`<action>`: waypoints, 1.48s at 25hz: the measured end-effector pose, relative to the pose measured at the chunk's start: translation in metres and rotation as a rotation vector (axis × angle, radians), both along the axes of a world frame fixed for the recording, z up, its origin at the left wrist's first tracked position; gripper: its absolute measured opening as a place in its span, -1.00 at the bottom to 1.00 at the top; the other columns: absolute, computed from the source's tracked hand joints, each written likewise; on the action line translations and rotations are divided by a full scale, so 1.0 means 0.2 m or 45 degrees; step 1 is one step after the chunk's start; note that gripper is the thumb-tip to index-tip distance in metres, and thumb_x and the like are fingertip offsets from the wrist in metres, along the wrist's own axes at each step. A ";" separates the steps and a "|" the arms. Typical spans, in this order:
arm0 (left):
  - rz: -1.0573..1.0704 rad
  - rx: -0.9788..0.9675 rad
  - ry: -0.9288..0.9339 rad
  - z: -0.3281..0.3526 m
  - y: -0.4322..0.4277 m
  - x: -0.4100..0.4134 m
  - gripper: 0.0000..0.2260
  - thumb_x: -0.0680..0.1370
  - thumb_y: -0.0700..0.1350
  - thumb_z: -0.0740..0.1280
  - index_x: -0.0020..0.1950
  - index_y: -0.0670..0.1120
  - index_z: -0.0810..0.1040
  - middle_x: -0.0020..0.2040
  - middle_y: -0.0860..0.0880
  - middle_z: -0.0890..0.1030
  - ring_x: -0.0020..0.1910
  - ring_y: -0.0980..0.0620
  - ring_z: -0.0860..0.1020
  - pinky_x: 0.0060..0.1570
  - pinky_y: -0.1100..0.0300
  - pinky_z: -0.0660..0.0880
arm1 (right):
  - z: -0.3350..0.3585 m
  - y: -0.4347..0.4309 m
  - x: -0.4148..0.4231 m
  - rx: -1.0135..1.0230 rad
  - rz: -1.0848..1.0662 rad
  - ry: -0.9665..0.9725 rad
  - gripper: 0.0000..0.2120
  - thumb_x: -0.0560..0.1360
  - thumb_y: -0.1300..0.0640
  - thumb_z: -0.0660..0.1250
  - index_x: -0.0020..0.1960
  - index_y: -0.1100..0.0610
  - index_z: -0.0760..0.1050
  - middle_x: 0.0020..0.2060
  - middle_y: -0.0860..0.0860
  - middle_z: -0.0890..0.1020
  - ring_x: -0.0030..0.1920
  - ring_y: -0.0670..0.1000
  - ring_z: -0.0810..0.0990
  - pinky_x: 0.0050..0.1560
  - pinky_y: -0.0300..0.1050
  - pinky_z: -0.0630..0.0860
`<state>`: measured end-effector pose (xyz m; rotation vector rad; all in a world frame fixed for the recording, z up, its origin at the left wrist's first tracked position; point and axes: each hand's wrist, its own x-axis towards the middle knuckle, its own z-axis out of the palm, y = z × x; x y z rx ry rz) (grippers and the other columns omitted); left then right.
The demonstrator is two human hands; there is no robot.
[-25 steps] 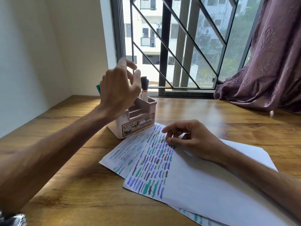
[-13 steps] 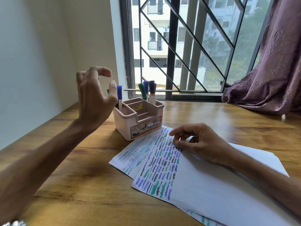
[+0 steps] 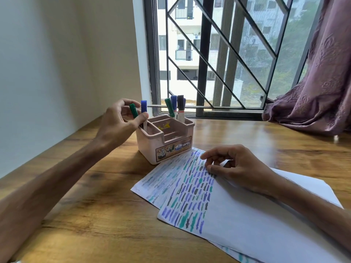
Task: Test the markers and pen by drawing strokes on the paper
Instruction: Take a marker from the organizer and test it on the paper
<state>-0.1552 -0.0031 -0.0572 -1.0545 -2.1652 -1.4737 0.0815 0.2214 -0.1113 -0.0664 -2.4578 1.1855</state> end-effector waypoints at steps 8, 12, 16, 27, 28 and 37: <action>-0.046 0.204 0.122 0.05 0.00 0.01 -0.61 0.53 0.04 0.47 0.30 -0.08 0.56 0.10 0.03 0.64 0.05 0.08 0.56 -0.05 0.15 0.49 | 0.00 0.01 0.00 -0.007 0.008 0.005 -0.79 0.51 0.29 0.52 0.11 0.10 0.71 -0.17 0.00 0.75 -0.21 -0.09 0.67 -0.19 -0.27 0.57; -0.036 0.402 0.309 0.11 -0.01 0.03 -0.73 0.60 0.02 0.40 0.20 -0.12 0.61 0.16 -0.01 0.68 0.06 -0.04 0.57 -0.06 0.08 0.41 | -0.01 0.01 0.00 -0.045 0.007 0.019 -0.79 0.51 0.31 0.51 0.11 0.11 0.71 -0.19 -0.02 0.74 -0.23 -0.08 0.69 -0.19 -0.15 0.63; -0.255 0.611 0.227 0.16 0.00 0.14 -0.75 0.64 -0.08 0.35 0.24 -0.20 0.55 0.14 -0.01 0.65 0.04 0.03 0.62 0.03 0.02 0.57 | -0.01 0.00 0.00 -0.037 0.000 0.030 -0.78 0.51 0.31 0.51 0.11 0.09 0.71 -0.18 0.02 0.75 -0.22 -0.01 0.70 -0.15 0.02 0.64; -0.920 -0.040 0.033 -0.12 0.15 0.53 -0.73 0.47 -0.13 0.53 0.10 -0.19 0.60 -0.04 -0.05 0.69 -0.04 -0.01 0.72 -0.12 0.17 0.67 | 0.10 -0.09 0.06 -0.157 0.244 0.184 -0.71 0.60 0.09 0.32 0.18 0.24 0.67 -0.08 0.09 0.76 -0.07 -0.06 0.71 -0.03 -0.19 0.59; -0.850 -0.101 0.195 -0.13 0.16 0.52 -0.73 0.48 -0.07 0.52 0.11 -0.13 0.63 -0.03 0.01 0.69 -0.03 0.05 0.71 -0.11 0.21 0.67 | 0.09 -0.08 0.06 -0.099 0.230 0.162 -0.71 0.59 0.04 0.35 0.18 0.21 0.67 -0.16 0.06 0.74 -0.14 -0.10 0.67 -0.10 -0.19 0.57; -0.628 -0.339 0.884 -0.16 0.15 0.51 -0.68 0.57 -0.08 0.38 0.29 -0.15 0.63 0.05 -0.08 0.73 -0.08 0.08 0.69 -0.15 0.24 0.65 | 0.08 -0.08 0.09 0.697 -0.067 0.226 -0.82 0.63 0.07 0.31 0.11 0.10 0.65 -0.21 -0.09 0.71 -0.29 -0.03 0.64 -0.27 0.06 0.58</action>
